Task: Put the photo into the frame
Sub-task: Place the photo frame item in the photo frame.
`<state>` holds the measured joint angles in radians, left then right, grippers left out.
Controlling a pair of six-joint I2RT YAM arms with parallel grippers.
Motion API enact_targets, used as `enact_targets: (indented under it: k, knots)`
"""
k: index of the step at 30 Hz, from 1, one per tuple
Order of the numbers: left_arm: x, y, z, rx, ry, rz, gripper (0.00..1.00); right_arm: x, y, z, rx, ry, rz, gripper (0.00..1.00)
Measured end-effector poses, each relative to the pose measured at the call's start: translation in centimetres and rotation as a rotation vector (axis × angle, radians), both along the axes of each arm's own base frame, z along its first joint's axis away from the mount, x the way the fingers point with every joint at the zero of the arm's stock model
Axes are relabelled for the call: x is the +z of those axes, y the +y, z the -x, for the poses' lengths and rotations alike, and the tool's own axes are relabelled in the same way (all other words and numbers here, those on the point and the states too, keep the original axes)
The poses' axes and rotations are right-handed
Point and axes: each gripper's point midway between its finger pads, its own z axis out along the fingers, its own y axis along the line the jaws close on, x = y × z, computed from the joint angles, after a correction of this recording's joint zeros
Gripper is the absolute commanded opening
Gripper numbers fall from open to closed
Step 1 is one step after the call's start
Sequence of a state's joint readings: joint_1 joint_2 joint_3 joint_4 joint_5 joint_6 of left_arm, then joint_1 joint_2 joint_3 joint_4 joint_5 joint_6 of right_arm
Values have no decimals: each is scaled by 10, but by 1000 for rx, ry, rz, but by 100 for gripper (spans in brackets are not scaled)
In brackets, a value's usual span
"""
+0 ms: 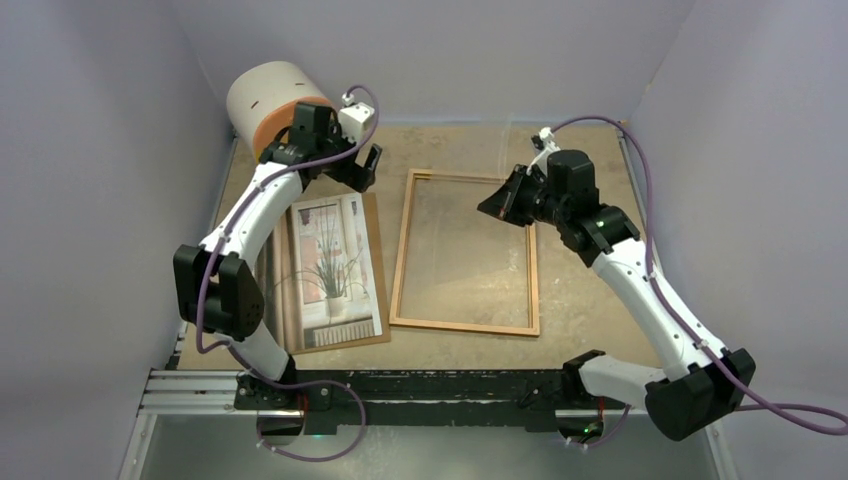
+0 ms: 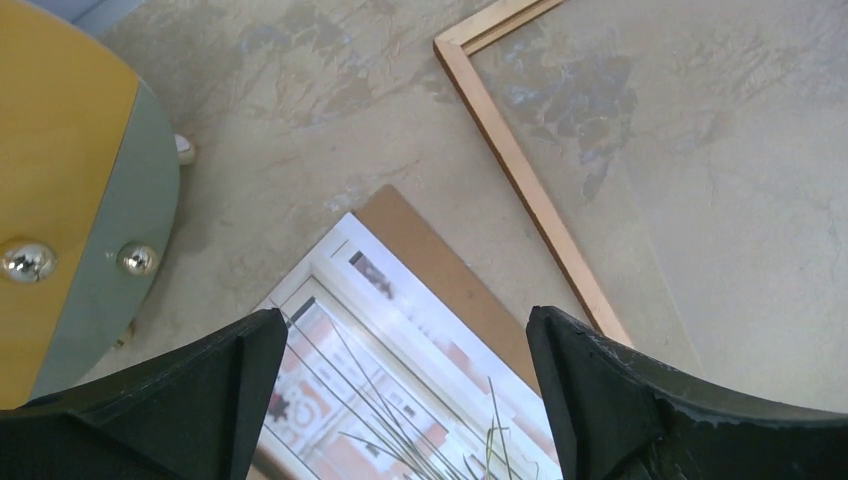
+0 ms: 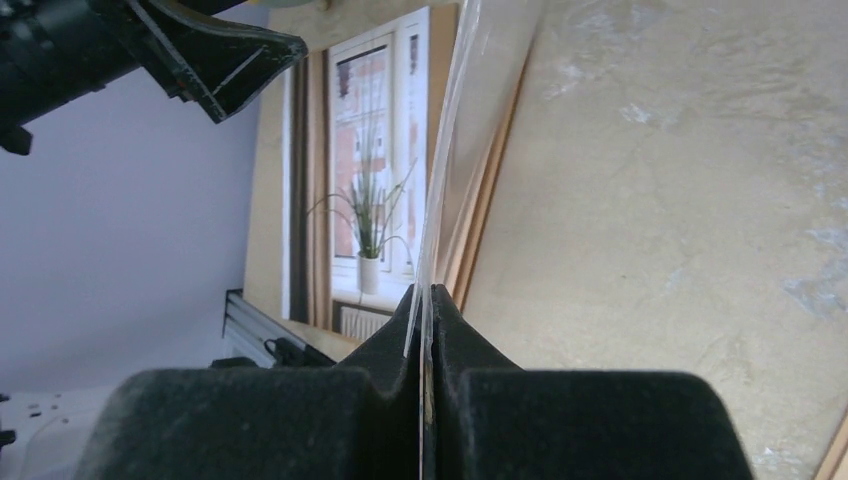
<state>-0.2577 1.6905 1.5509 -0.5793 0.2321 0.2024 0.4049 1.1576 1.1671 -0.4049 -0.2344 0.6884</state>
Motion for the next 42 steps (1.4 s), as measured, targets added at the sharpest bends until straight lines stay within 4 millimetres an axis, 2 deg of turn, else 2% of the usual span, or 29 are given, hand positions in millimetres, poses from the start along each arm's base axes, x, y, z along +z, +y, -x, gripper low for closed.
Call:
enact_targets:
  k: [3,10,13,14,16,21,24,27,32,35,38,42]
  knots:
    - [1,10,7,16,4,-4,98,7,7,3,38,1,-34,0]
    - [-21,44,12,70,67,-38,98,20,24,10,120,2,-114,0]
    - [-31,51,14,81,80,-60,98,15,27,10,125,-3,-144,0]
    - [-35,52,16,77,88,-70,98,10,27,10,122,0,-153,0]
    - [-45,54,21,71,108,-83,98,-15,27,14,107,39,-163,0]
    - [-80,55,35,47,173,-128,98,-95,19,26,49,190,-139,0]
    - [-103,51,44,21,212,-170,98,-131,11,33,-5,256,-120,12]
    - [-124,37,56,-33,246,-223,98,-153,4,35,-53,276,-111,34]
    - [-145,8,68,-125,257,-284,98,-160,-1,30,-96,262,-112,67]
    - [-151,3,67,-144,250,-305,97,-160,-1,28,-94,244,-111,80]
    - [-156,6,63,-133,246,-325,96,-169,-5,26,-98,251,-80,87]
    - [-162,11,61,-127,239,-350,96,-198,-21,25,-110,302,58,95]
